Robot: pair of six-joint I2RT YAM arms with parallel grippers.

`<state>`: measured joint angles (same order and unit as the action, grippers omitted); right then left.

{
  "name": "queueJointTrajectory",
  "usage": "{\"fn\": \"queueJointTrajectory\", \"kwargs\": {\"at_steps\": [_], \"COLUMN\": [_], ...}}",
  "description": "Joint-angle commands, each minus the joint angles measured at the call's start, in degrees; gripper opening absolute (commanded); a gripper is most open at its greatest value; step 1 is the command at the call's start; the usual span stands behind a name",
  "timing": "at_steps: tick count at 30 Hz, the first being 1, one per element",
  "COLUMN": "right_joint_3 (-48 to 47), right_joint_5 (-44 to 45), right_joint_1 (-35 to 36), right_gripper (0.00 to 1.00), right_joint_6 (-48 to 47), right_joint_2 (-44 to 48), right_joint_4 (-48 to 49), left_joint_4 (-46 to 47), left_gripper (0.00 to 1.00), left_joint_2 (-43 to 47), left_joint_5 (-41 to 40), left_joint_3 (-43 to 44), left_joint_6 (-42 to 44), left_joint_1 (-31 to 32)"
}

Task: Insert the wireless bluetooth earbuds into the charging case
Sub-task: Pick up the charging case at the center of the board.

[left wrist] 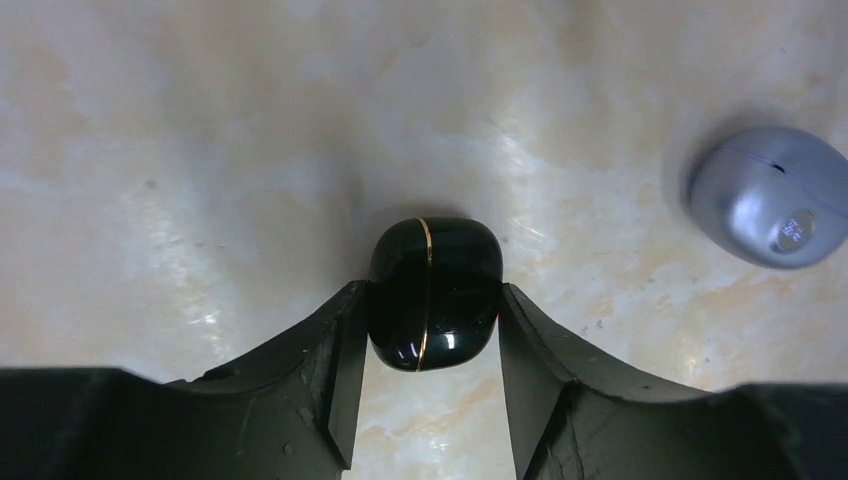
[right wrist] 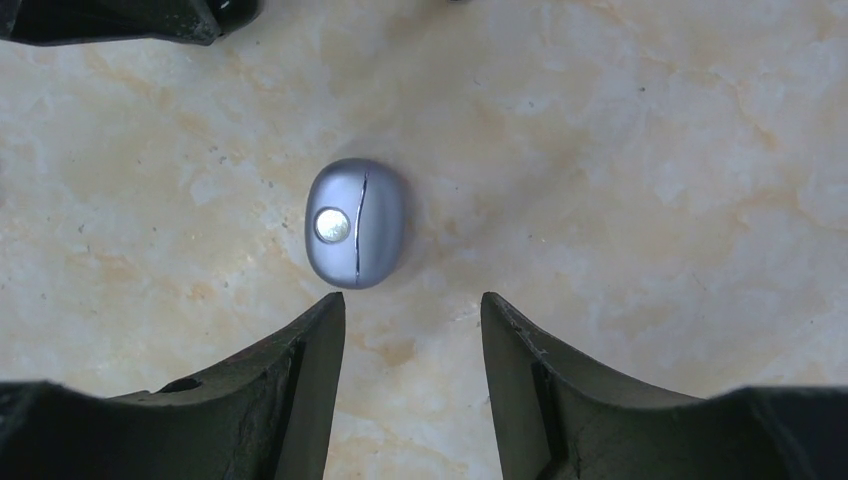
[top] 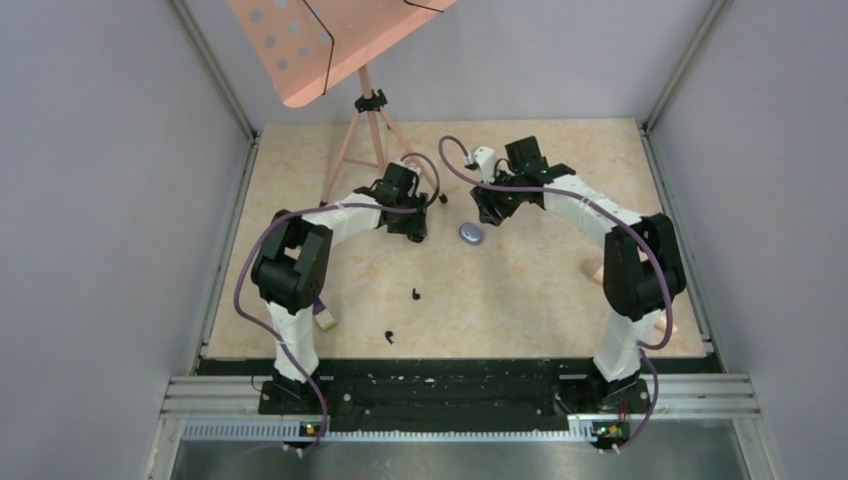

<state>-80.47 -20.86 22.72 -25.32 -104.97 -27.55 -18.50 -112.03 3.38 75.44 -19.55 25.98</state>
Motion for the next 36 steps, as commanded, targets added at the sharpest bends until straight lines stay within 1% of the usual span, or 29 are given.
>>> {"fn": "queueJointTrajectory", "kwargs": {"at_steps": [1,3,6,8,11,12,13,15,17,18,20,22,23,24,27,29,31,33,34,36], "right_joint_3": [2.39,4.63,10.19,14.25,21.54,23.70,25.55,27.98,27.92,27.23,24.92,22.41,21.39,20.57,18.06,17.12,16.75,18.11,19.45,22.12], "right_joint_5": [0.73,-0.30,-5.23,-9.39,-16.03,-18.03,-19.57,-21.46,-21.96,-22.09,-22.37,-23.24,-23.89,-24.40,-24.78,-25.14,-24.55,-20.35,-17.65,-10.74], "right_joint_1": [-0.82,-1.21,-2.53,-3.08,-3.17,-3.17,-3.18,-2.87,-1.94,-1.34,0.27,1.38,1.78,2.34,4.40,5.78,7.46,9.83,10.83,13.38], "right_gripper": [0.52,0.52,0.52,0.52,0.53,0.53,0.53,0.55,0.56,0.56,0.56,0.56,0.56,0.57,0.57,0.57,0.59,0.62,0.62,0.63], "right_joint_6": [-1.11,-2.46,-6.00,-10.04,-21.21,-27.01,-30.55,-34.46,-36.35,-36.97,-37.92,-38.85,-39.48,-40.17,-41.88,-39.94,-35.08,-25.68,-20.59,-9.67], "right_joint_2": [5.57,7.24,10.72,13.66,19.28,20.59,21.57,22.06,20.84,19.75,17.15,14.54,13.41,12.46,9.68,8.72,8.10,8.87,9.76,12.04], "right_joint_4": [1.02,1.08,1.06,1.01,1.04,1.06,1.16,2.67,3.22,3.28,3.02,2.51,2.43,2.44,1.04,0.41,1.10,5.62,8.82,14.95], "left_joint_4": [0.64,2.36,1.59,1.02,0.15,-0.02,-0.01,1.28,1.41,0.50,-1.43,-0.29,0.64,1.47,0.38,-0.99,-3.48,-4.53,-3.36,-0.18], "left_gripper": [0.37,0.33,0.33,0.34,0.42,0.46,0.49,0.57,0.65,0.68,0.78,0.87,0.95,0.98,0.99,0.99,0.99,0.99,0.99,0.99], "left_joint_2": [-0.53,0.56,2.16,3.45,5.43,6.17,6.89,8.83,11.41,12.42,15.31,19.27,21.36,23.59,29.11,31.73,32.98,33.70,34.84,36.94], "left_joint_5": [6.13,12.20,19.13,23.72,28.25,28.78,28.97,26.84,22.62,19.64,13.04,12.21,12.26,11.86,8.20,9.13,9.84,10.82,11.15,11.19], "left_joint_3": [-0.01,-1.66,-3.44,-5.37,-8.83,-9.49,-10.22,-11.47,-11.58,-10.80,-9.18,-9.65,-10.56,-11.36,-13.77,-15.60,-17.03,-18.94,-20.48,-23.52], "left_joint_6": [7.10,9.08,11.86,14.45,18.79,20.54,21.93,22.38,21.46,21.87,21.28,21.05,20.94,21.14,19.84,15.19,10.09,3.15,0.87,-0.14], "left_joint_1": [2.58,3.48,4.76,5.82,8.17,9.09,9.69,10.54,10.40,10.34,9.89,8.55,7.78,7.24,5.33,2.04,-1.70,-5.93,-7.38,-8.73]}}
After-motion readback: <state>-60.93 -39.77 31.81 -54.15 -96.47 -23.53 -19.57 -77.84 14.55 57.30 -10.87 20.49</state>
